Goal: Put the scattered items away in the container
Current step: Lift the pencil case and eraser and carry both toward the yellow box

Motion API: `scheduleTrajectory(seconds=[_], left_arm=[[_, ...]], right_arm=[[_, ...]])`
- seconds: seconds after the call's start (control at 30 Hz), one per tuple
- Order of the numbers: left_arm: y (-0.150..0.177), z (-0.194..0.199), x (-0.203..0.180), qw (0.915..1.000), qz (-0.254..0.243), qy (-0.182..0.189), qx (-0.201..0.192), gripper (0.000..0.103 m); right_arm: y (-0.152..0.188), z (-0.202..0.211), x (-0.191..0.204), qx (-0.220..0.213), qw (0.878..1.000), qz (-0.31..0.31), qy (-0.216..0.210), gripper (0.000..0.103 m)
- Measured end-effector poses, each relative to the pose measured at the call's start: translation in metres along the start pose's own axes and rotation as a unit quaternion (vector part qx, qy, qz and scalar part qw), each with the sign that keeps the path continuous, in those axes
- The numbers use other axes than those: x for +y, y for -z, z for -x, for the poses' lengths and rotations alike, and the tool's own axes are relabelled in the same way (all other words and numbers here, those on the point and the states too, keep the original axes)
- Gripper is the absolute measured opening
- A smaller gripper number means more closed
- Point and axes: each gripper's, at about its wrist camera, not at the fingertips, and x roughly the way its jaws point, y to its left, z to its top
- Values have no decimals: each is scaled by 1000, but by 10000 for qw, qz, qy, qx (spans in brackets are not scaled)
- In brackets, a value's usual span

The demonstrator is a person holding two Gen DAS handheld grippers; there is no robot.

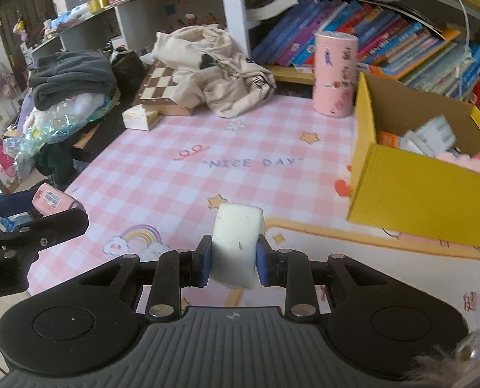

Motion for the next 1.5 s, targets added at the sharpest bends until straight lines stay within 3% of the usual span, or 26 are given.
scheduleTrajectory(seconds=[0.9,1.2,1.5], left_arm=[[-28,-40,-160,9985,-365,402,109,78],[-53,-55,-212,9963,-577,600,-228,78],[-85,-76,-246,9941,-770,587,-483,78]], right_arm=[[19,63,-161,-287,9984,-465,134,26],[13,90,-214,-721,9959,-464,275,26],[-15,100,-256,-1149,9923,-354,315,26]])
